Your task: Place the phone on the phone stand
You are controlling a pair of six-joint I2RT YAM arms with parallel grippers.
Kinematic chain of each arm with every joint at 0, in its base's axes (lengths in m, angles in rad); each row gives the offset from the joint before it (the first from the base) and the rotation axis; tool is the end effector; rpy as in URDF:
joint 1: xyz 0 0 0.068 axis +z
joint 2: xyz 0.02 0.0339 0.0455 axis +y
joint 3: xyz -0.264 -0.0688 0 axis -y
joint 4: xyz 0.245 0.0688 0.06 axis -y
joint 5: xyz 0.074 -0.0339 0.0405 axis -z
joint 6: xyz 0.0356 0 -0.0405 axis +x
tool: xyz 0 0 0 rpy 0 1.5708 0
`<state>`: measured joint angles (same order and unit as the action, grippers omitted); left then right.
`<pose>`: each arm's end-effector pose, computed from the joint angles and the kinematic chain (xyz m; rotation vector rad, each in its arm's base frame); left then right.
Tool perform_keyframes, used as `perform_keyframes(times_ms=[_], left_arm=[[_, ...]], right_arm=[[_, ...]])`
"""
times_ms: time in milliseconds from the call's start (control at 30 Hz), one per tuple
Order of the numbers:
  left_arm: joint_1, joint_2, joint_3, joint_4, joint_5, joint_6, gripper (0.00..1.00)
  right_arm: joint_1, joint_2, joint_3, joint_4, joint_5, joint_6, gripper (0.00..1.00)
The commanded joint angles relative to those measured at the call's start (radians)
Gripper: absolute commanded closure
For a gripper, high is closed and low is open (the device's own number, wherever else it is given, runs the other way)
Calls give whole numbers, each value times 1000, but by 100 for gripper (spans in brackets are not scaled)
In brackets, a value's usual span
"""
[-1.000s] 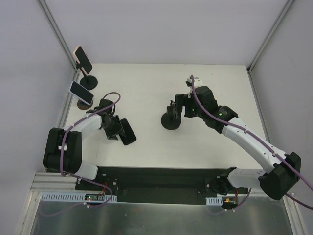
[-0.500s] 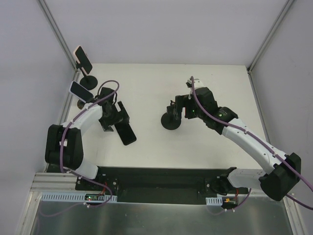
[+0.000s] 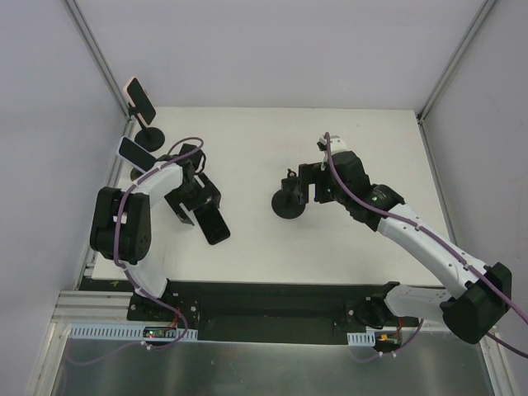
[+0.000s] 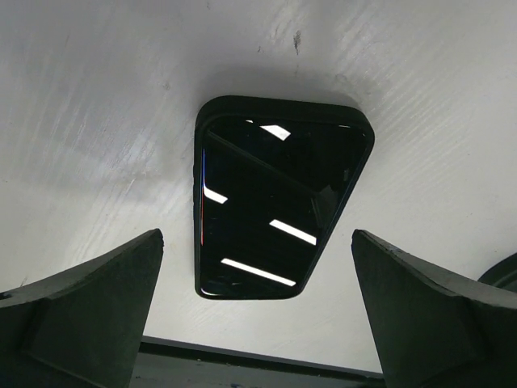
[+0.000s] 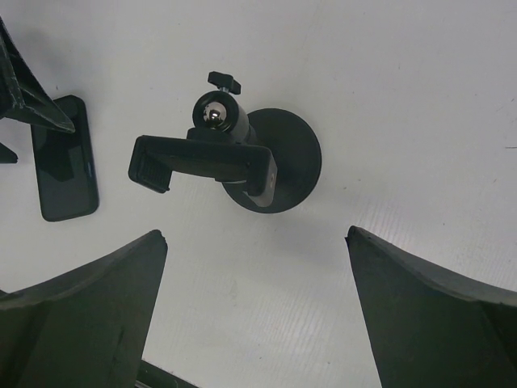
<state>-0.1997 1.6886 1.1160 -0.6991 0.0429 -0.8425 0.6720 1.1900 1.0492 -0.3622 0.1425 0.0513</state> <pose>0.3150 -0.0653 0.1887 -0.9044 2.7460 -0.2707 0.2133 0.1633 0.3310 -0.5516 2.0072 0.2962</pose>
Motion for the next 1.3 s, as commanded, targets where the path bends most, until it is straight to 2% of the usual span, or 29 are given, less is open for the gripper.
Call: perform_keyframes(times_ms=[0, 667, 800, 833, 867, 933, 967, 1000, 1100, 1167, 1267], left_arm=[[-18, 42, 27, -46, -29, -36, 1], [-70, 166, 50, -46, -164, -90, 1], [-69, 183, 39, -33, -167, -95, 10], [-69, 184, 36, -27, -167, -98, 14], [-70, 183, 28, -20, -167, -98, 24], [-70, 174, 18, -1, -167, -98, 35], [-70, 169, 4, 9, -163, -95, 49], [-69, 163, -2, 33, -158, -86, 56], [-67, 135, -27, 91, -120, -32, 70], [-67, 94, -51, 104, -121, -3, 99], [-66, 24, -68, 127, -115, 57, 100]], right_arm=[[-3, -27, 3, 42, 8, 7, 4], [-6, -50, -20, 45, 14, 15, 4], [-5, -53, -20, 39, 16, 16, 4], [-6, -56, -20, 39, 16, 16, 4], [-6, -56, -20, 34, 16, 18, 4], [-6, -62, -20, 32, 20, 16, 4], [-8, -64, -21, 28, 20, 16, 4], [-6, -69, -21, 26, 23, 15, 4], [-8, -76, -20, 17, 23, 7, 4], [-6, -76, -14, 6, 22, 1, 4], [-9, -76, -6, -1, 8, -14, 4]])
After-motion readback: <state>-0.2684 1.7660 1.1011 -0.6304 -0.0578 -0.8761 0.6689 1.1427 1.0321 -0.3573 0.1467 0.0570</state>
